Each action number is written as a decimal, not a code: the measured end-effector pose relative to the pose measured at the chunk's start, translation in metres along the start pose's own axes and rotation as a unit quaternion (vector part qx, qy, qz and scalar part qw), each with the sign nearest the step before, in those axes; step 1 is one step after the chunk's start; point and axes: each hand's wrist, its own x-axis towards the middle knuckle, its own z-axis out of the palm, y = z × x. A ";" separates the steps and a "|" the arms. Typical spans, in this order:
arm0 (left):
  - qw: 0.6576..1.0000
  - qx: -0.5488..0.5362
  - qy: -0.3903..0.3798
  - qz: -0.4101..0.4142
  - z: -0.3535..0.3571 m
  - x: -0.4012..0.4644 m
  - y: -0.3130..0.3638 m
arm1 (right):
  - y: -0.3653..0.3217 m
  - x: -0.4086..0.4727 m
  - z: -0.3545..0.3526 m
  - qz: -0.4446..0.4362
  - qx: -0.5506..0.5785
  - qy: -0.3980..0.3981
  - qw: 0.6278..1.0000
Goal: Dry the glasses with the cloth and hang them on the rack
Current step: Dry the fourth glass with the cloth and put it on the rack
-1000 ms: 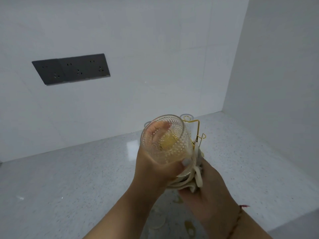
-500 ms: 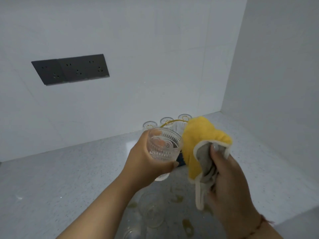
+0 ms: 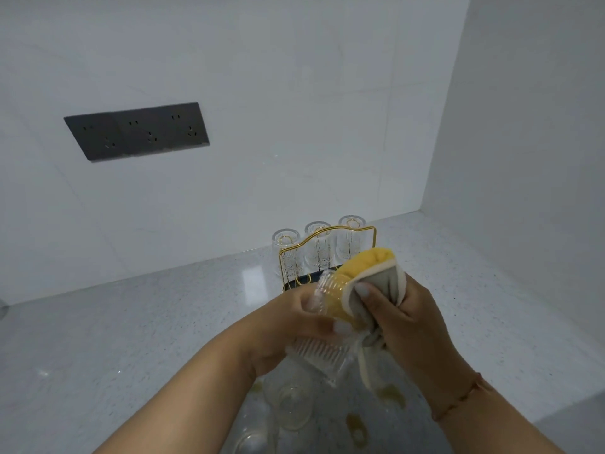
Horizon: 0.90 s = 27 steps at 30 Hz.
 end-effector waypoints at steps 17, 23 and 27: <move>0.882 0.069 0.448 0.127 0.022 -0.013 -0.036 | 0.056 0.008 0.014 0.240 0.147 0.214 0.936; 0.813 0.274 0.507 0.090 -0.028 0.020 -0.022 | 0.067 0.009 0.005 0.242 0.167 0.218 0.930; 0.781 0.403 0.477 0.013 -0.041 0.053 -0.019 | 0.072 0.012 0.002 0.255 0.170 0.200 0.931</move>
